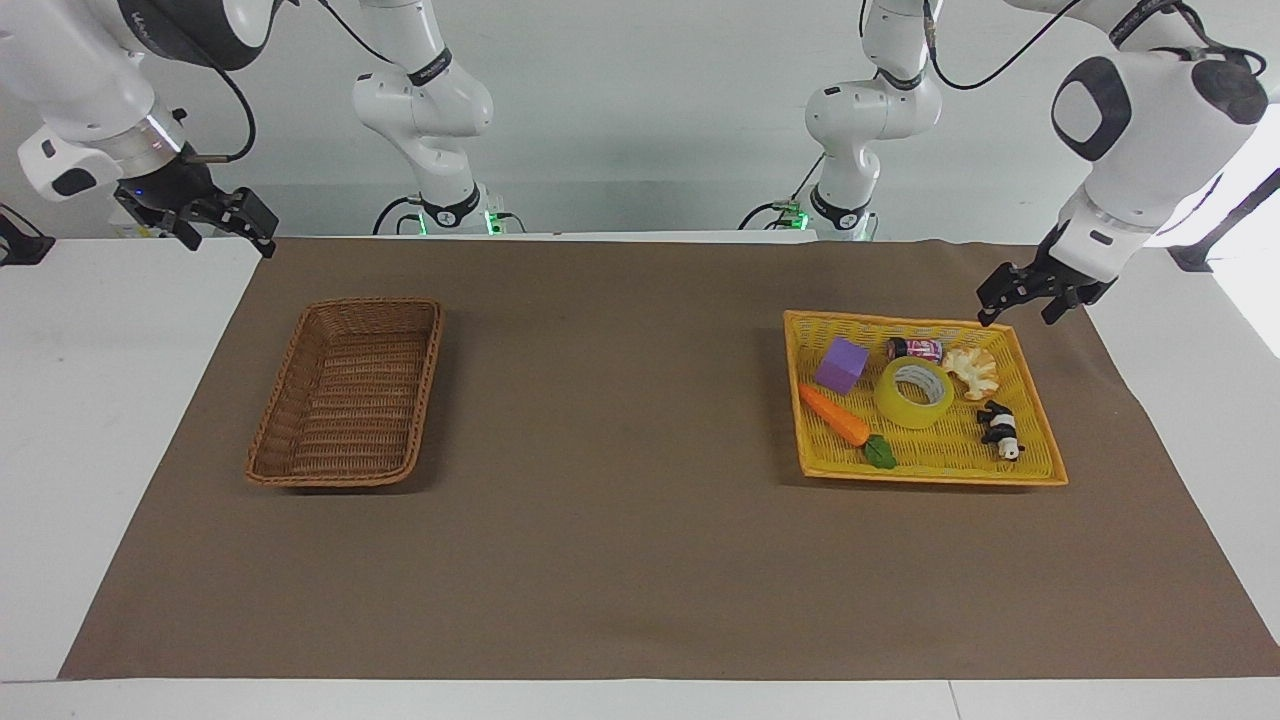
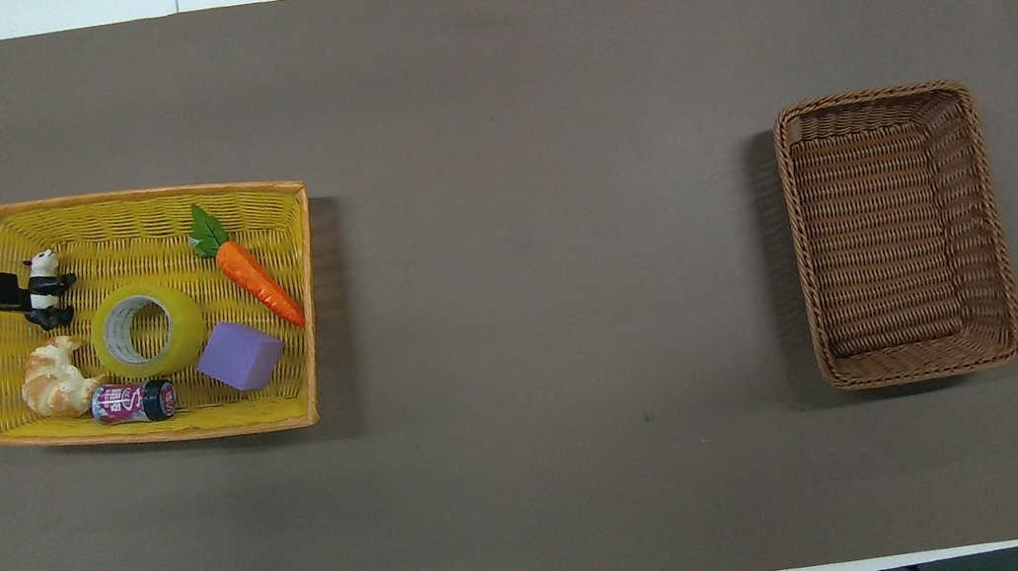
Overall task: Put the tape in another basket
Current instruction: 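Reach the left gripper into the yellow basket toward the yellow tape roll, then grasp the tape roll rim with the left gripper and lift it, then hold the tape up with the left gripper while the right gripper approaches, then close the right gripper on the tape rim beside the left gripper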
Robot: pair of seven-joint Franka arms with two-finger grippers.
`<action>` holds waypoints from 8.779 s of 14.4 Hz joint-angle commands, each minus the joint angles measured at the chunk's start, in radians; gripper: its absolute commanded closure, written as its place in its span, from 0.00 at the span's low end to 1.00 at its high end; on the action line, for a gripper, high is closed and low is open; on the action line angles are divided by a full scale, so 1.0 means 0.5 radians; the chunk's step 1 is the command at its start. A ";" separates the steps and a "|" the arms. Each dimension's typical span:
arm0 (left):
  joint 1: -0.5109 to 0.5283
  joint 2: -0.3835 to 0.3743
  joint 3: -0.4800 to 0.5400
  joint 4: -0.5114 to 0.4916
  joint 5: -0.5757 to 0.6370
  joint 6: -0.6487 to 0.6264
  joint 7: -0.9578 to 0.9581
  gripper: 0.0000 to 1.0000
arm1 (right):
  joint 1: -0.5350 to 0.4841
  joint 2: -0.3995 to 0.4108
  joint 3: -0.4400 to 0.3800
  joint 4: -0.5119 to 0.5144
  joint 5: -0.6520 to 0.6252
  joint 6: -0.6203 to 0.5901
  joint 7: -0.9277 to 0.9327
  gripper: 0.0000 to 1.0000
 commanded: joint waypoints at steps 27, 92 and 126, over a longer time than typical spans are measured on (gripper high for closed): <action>-0.016 0.335 -0.004 -0.609 0.008 0.917 -0.045 0.96 | -0.004 -0.038 0.004 -0.045 -0.004 0.027 -0.012 0.00; -1.332 0.305 -0.032 0.388 -0.692 0.361 -1.588 1.00 | 0.892 -0.044 0.013 -0.917 2.346 1.088 -0.178 0.00; -1.360 0.289 -0.035 0.370 -0.655 0.291 -1.594 1.00 | 0.954 -0.005 0.077 -0.917 2.377 1.163 -0.095 0.18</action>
